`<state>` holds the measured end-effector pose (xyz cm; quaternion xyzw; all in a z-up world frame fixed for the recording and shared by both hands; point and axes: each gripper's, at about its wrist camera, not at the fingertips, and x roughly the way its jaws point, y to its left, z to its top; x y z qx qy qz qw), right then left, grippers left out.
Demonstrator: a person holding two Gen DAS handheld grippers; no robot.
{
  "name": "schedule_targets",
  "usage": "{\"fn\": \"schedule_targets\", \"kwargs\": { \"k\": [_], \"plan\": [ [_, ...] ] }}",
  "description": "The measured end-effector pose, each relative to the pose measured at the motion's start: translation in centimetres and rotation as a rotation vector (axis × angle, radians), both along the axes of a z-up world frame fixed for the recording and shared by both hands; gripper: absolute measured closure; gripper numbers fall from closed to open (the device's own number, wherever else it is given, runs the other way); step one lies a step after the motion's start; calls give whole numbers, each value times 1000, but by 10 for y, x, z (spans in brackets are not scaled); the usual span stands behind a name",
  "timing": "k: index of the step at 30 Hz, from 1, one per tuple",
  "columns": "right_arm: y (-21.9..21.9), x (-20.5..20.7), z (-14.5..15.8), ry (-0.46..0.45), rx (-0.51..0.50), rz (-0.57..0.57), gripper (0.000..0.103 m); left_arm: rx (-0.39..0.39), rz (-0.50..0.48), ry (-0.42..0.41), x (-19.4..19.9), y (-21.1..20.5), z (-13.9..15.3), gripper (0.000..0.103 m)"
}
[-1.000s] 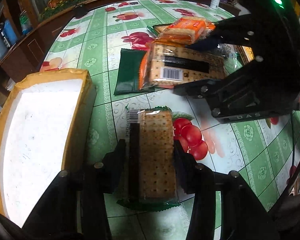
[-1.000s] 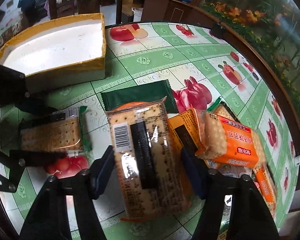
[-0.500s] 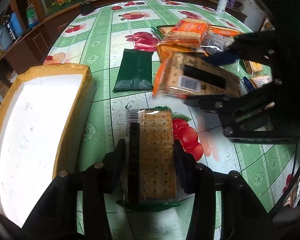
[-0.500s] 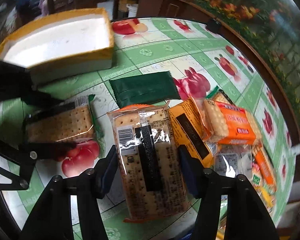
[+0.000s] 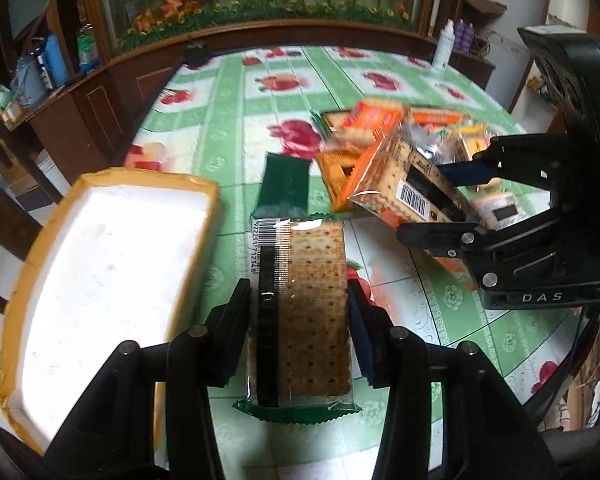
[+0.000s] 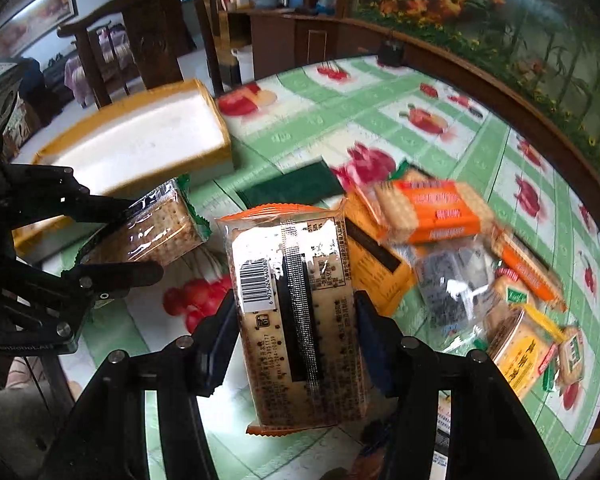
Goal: Organize snacks
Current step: 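Carry both packs into the white box and open both tools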
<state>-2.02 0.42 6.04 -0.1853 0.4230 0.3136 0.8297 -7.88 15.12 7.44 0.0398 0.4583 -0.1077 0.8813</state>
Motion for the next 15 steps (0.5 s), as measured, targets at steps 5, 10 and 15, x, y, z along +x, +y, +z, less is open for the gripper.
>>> {"fn": "schedule_targets", "kwargs": {
  "k": [5,10,15],
  "plan": [
    [28,-5,23,-24,57,43,47,9,58,-40,-8,32,20,55],
    [74,-3,41,-32,91,102,47,39,141,-59,-9,74,31,55],
    [118,11,44,-19,123,126,47,65,248,-52,7,119,29,55]
  ]
}}
